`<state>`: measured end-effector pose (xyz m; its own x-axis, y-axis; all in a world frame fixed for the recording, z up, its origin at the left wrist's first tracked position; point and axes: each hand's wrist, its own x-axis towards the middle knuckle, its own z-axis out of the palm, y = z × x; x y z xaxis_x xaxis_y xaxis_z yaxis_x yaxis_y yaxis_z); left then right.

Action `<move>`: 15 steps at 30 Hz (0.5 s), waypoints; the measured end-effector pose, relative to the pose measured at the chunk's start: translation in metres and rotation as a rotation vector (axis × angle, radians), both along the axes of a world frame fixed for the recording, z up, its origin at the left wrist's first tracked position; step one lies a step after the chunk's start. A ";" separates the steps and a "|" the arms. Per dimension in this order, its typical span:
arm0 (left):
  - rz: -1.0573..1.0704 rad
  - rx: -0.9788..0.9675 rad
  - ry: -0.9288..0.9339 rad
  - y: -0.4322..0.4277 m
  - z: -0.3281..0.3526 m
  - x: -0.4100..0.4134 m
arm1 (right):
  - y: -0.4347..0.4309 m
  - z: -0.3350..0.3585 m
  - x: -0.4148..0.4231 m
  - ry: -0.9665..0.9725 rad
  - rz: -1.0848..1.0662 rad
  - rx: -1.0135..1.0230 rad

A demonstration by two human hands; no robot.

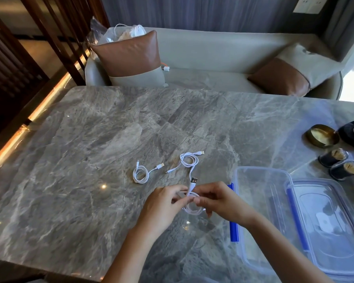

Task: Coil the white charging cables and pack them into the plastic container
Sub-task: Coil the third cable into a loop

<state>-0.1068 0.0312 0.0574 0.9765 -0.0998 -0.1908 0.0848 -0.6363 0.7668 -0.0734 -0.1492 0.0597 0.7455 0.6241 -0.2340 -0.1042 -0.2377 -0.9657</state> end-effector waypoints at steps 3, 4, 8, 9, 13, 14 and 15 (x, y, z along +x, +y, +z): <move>0.015 0.236 -0.036 -0.001 0.005 -0.001 | 0.000 -0.004 0.000 0.019 0.011 0.045; 0.012 0.350 -0.036 0.000 0.005 -0.001 | 0.000 -0.006 0.000 0.034 -0.008 0.056; -0.058 0.509 -0.052 0.005 0.002 0.000 | 0.000 -0.009 -0.001 0.151 -0.123 0.132; -0.086 0.397 -0.045 0.008 -0.001 0.002 | 0.000 -0.010 -0.001 0.168 -0.137 0.159; -0.065 -0.238 0.144 0.011 -0.002 0.004 | 0.000 -0.011 -0.003 0.256 -0.197 0.316; -0.014 -0.369 0.190 0.009 -0.001 0.002 | 0.001 -0.011 -0.004 0.278 -0.221 0.339; 0.050 -0.498 0.236 0.005 -0.001 0.000 | 0.003 -0.010 -0.005 0.289 -0.254 0.342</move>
<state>-0.1063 0.0364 0.0562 0.9190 -0.1881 -0.3465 0.3115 -0.1926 0.9305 -0.0785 -0.1457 0.0494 0.8186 0.5083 -0.2673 -0.3922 0.1548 -0.9068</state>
